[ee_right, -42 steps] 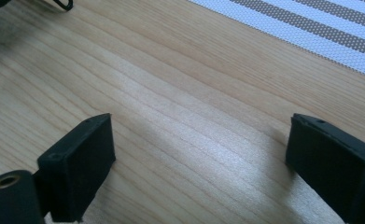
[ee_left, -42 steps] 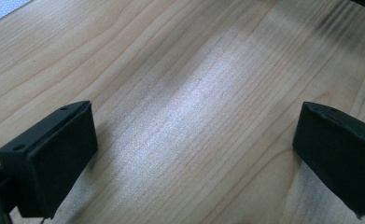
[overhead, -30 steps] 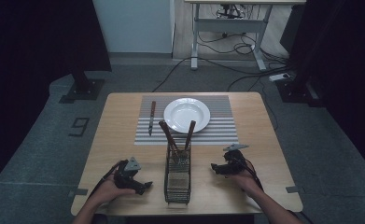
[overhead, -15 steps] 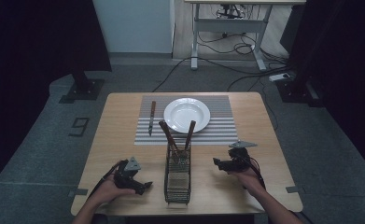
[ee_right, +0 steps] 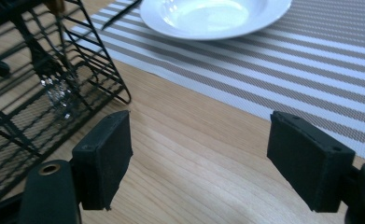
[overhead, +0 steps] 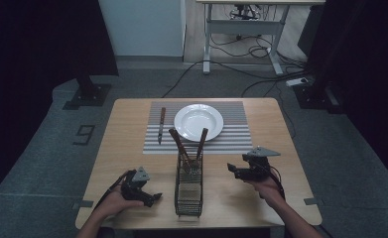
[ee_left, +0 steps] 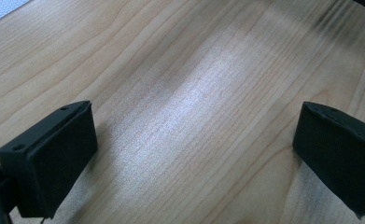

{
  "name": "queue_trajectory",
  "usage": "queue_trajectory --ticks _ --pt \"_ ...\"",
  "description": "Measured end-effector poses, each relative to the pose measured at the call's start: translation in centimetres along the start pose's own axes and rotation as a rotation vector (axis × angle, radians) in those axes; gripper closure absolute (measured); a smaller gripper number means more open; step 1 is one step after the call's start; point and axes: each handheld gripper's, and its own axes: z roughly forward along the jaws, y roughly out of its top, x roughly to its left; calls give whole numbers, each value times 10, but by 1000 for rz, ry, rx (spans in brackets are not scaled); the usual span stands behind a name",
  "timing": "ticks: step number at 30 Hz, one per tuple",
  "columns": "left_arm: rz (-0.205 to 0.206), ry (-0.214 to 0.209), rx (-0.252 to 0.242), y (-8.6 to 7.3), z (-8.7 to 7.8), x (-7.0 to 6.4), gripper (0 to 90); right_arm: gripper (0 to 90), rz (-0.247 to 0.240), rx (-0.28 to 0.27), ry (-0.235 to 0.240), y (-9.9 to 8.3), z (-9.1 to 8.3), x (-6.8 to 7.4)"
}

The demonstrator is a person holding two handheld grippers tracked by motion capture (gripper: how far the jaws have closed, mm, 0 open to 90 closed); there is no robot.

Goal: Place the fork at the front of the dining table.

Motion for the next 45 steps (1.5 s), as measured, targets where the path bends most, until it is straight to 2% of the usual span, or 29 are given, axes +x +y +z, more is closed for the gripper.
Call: queue_trajectory --ticks 7,13,18,21,29,35,45 --pt "1 0 0 0 0 0 0 253 -3 -27 39 9 -4 4" --pt "2 -2 1 0 0 0 0 300 -26 -73 83 25 -8 9" --pt "3 -2 1 0 0 0 0 315 -42 -78 100 33 -8 13" --pt "2 -2 1 0 0 0 0 329 -39 -86 123 40 -4 18" --pt "1 0 1 0 0 0 0 350 -54 -94 147 54 8 27" --pt "1 -1 0 0 0 0 0 397 -62 -103 185 68 22 33" --pt "2 -2 0 0 0 0 0 408 -76 -106 210 79 34 41"
